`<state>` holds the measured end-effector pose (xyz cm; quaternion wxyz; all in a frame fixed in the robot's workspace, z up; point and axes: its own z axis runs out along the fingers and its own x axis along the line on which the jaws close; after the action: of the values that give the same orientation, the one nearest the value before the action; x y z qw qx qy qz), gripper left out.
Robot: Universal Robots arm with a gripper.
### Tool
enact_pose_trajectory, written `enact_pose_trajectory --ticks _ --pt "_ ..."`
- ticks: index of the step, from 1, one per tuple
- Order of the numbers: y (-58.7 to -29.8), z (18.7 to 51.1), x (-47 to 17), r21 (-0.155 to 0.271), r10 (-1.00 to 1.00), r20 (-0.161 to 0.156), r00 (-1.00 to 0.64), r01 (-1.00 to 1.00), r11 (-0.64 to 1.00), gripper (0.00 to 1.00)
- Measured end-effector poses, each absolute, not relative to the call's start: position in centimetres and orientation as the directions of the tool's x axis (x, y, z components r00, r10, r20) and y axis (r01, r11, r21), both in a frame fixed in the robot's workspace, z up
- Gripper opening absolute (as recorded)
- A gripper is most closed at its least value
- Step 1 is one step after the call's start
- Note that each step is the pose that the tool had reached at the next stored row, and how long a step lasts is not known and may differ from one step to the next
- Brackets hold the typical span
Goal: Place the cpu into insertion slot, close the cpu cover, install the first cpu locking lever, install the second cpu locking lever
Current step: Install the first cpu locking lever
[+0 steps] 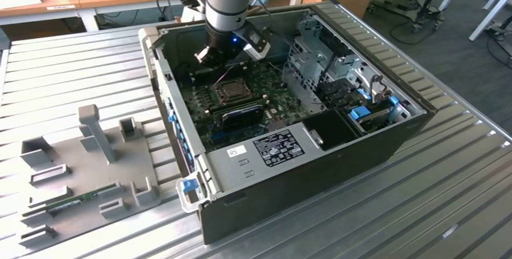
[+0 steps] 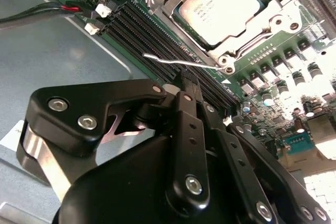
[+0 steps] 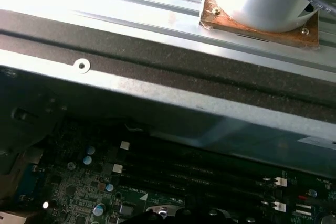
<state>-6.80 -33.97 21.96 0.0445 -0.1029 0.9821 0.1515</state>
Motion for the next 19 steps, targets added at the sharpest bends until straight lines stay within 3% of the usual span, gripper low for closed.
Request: enact_pose_trajectory --ticks 19 --pt "-34.38 21.78 -6.13 0.288 -0.189 -0.119 -0.975 -0.216 0.933 0.1"
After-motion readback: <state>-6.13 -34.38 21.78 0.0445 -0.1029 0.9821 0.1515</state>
